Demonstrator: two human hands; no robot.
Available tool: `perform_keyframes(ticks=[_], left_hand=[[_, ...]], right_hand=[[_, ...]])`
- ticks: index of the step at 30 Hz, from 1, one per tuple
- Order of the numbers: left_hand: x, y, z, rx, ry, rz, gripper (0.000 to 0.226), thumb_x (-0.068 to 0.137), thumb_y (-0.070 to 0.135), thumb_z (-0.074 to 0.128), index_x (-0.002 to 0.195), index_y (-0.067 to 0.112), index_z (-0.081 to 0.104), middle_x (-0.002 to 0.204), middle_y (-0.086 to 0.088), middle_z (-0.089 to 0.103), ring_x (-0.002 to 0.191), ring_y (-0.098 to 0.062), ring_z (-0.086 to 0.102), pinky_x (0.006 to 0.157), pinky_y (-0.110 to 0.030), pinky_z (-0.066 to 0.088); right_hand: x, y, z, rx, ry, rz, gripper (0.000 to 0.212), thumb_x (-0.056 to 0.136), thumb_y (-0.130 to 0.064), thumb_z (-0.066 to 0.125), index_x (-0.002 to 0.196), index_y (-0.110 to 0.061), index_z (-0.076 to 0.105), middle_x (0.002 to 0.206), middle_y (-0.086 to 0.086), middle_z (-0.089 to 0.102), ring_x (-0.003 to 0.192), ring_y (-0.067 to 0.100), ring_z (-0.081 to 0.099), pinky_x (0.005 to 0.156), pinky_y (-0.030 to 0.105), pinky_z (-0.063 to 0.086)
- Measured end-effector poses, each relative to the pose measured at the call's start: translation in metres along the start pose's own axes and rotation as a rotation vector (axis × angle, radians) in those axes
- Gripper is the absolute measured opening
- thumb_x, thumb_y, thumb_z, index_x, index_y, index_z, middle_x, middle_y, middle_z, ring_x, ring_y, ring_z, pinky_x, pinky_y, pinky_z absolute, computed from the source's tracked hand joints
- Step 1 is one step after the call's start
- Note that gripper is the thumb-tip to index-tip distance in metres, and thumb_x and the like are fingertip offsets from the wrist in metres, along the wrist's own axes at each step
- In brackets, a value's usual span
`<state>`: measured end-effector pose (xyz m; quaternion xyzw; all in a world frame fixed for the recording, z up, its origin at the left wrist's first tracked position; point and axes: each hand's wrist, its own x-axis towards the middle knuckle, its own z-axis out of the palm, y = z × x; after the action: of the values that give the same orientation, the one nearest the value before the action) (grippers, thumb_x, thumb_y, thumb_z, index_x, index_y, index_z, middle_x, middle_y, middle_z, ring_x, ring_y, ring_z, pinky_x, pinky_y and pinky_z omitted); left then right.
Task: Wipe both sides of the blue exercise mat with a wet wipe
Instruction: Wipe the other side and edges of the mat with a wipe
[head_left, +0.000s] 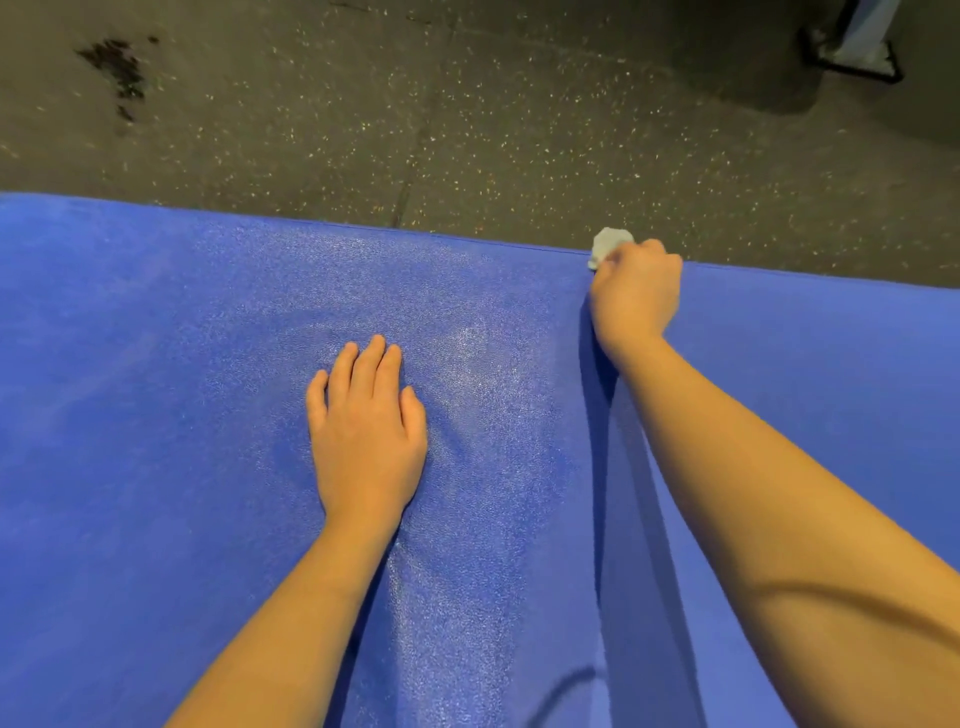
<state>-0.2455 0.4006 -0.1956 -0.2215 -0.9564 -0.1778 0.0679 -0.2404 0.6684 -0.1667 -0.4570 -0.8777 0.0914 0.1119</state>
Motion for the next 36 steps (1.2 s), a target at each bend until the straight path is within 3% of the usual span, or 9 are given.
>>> perform_keyframes(ticks=[5,8,10,16,20,21,27,32,36], left_hand=[[0.000,0.000,0.000,0.009,0.002,-0.004,0.051,0.093,0.030,0.031,0.130,0.008,0.057,0.141,-0.008,0.053,0.135,-0.029,0.042,0.112,-0.049,0.027],[0.000,0.000,0.000,0.004,0.005,-0.004,0.051,0.093,0.030,0.031,0.130,0.008,0.057,0.141,-0.008,0.053,0.135,-0.029,0.042,0.112,-0.049,0.026],[0.000,0.000,0.000,0.004,0.011,0.000,0.050,0.093,0.029,0.032,0.130,0.008,0.058,0.141,-0.008,0.053,0.135,-0.029,0.042,0.112,-0.049,0.026],[-0.001,0.000,0.000,0.002,0.016,-0.005,0.050,0.093,0.029,0.033,0.130,0.008,0.058,0.140,-0.008,0.053,0.135,-0.029,0.042,0.113,-0.048,0.024],[0.000,-0.001,0.000,0.001,0.017,0.001,0.050,0.093,0.029,0.032,0.130,0.007,0.058,0.140,-0.008,0.053,0.135,-0.029,0.042,0.113,-0.048,0.024],[0.000,-0.001,0.000,0.002,0.018,0.003,0.051,0.093,0.030,0.032,0.130,0.007,0.058,0.140,-0.008,0.053,0.135,-0.029,0.042,0.113,-0.048,0.024],[-0.001,0.000,-0.001,-0.003,0.027,-0.002,0.050,0.092,0.028,0.033,0.130,0.006,0.058,0.140,-0.009,0.054,0.134,-0.029,0.042,0.112,-0.048,0.024],[0.000,0.000,0.000,-0.009,0.041,0.007,0.050,0.092,0.028,0.033,0.128,0.006,0.059,0.138,-0.010,0.055,0.133,-0.031,0.044,0.111,-0.050,0.027],[0.000,-0.001,0.002,-0.018,0.044,0.008,0.049,0.092,0.027,0.033,0.128,0.006,0.059,0.138,-0.010,0.055,0.132,-0.031,0.044,0.111,-0.050,0.026]], right_hand=[[-0.030,-0.011,-0.002,0.069,-0.173,-0.481,0.020,0.090,-0.014,0.052,0.101,-0.003,0.065,0.103,0.018,0.059,0.095,0.037,0.053,0.070,0.037,0.036],[0.002,0.006,-0.010,0.070,-0.131,-0.236,0.029,0.091,-0.011,0.049,0.119,-0.007,0.055,0.118,0.019,0.054,0.102,0.038,0.053,0.076,0.037,0.039],[0.015,0.010,-0.011,0.068,-0.133,-0.036,0.020,0.095,-0.011,0.044,0.110,-0.005,0.057,0.123,0.020,0.047,0.095,0.038,0.053,0.071,0.034,0.037],[-0.024,0.017,-0.005,0.031,-0.192,-0.538,0.029,0.097,-0.018,0.047,0.087,0.006,0.058,0.096,0.022,0.049,0.074,0.038,0.051,0.066,0.040,0.039],[0.001,0.037,-0.009,-0.009,-0.060,-0.187,0.033,0.098,-0.018,0.044,0.086,0.008,0.059,0.100,0.022,0.049,0.071,0.031,0.043,0.061,0.035,0.036],[-0.007,0.031,-0.006,-0.023,-0.045,-0.208,0.031,0.096,-0.016,0.044,0.087,0.009,0.059,0.101,0.023,0.049,0.073,0.032,0.044,0.060,0.034,0.032],[-0.062,0.034,-0.017,0.032,-0.241,-0.873,0.029,0.089,-0.021,0.044,0.070,-0.003,0.059,0.079,0.015,0.055,0.068,0.033,0.050,0.053,0.037,0.042],[-0.029,0.028,-0.014,-0.028,-0.052,-0.408,0.025,0.084,-0.004,0.049,0.064,0.005,0.059,0.073,0.021,0.050,0.068,0.037,0.049,0.052,0.034,0.026],[-0.078,0.025,-0.026,0.030,-0.367,-0.691,0.024,0.091,-0.014,0.055,0.075,0.003,0.062,0.083,0.018,0.051,0.065,0.039,0.052,0.057,0.040,0.042]])
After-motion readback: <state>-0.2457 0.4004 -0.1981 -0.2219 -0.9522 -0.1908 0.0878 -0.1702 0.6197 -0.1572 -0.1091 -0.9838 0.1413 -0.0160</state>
